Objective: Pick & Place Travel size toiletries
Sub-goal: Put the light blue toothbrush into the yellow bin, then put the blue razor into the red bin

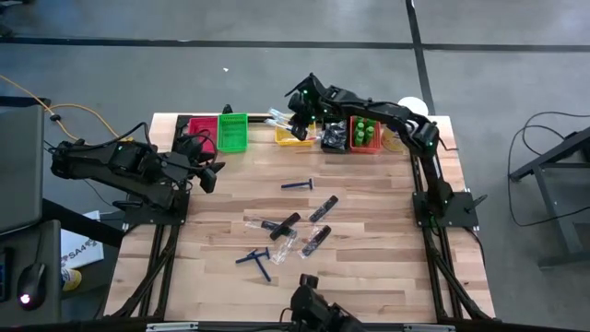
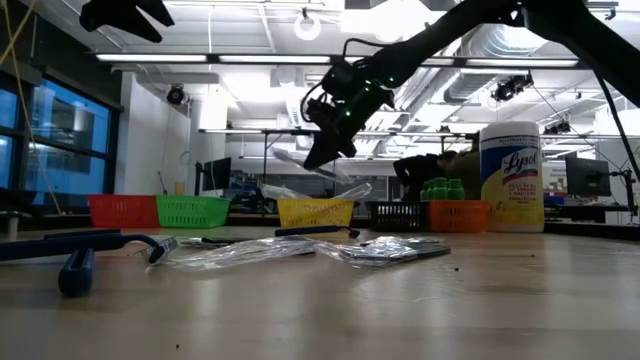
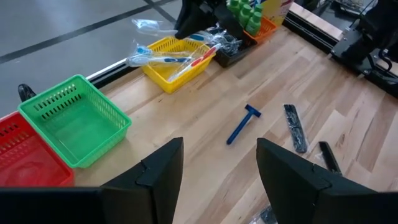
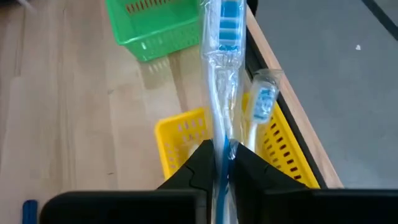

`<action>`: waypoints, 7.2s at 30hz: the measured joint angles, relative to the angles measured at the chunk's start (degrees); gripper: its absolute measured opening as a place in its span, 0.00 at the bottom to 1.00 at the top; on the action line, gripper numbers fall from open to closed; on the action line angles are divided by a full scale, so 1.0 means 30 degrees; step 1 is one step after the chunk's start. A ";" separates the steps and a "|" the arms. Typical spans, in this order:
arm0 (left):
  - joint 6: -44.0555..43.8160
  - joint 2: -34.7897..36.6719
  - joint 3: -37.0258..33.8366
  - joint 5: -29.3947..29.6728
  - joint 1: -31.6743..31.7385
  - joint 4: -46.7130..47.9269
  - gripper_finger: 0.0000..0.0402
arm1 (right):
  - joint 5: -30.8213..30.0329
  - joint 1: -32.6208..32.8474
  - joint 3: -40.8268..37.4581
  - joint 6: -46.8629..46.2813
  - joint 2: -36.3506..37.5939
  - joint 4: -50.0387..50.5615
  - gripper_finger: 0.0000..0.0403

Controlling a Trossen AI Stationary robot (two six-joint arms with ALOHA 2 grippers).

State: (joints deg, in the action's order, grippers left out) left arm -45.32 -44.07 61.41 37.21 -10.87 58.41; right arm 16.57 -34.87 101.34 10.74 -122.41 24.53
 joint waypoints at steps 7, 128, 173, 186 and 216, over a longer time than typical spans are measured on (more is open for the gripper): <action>-0.0066 0.0000 0.0000 -0.0006 0.0000 0.0005 0.49 | -0.1275 -0.0060 -0.0087 -0.0662 -0.0306 -0.0112 0.11; -0.0001 0.0036 0.0000 -0.0677 -0.0007 0.0411 0.49 | 0.2013 -0.0216 -0.0051 -0.6747 0.2753 0.8902 0.10; 0.0087 0.2263 -0.0007 -0.1880 -0.0007 0.3687 0.49 | -0.3733 1.0310 -0.3967 -0.3713 0.4312 0.9035 0.47; -0.0464 0.2266 -0.0007 -0.1909 -0.0007 0.3668 0.49 | -0.4411 0.7941 -0.5701 0.0871 0.3587 0.4358 0.47; -0.1508 0.2254 -0.0007 -0.1894 -0.0005 0.3512 0.49 | -0.3173 0.6819 -0.6772 0.3328 0.0546 0.2676 0.31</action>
State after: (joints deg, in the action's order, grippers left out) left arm -49.84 -37.31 61.39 31.53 -10.89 68.95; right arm 7.05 -14.41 81.02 20.72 -120.77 32.56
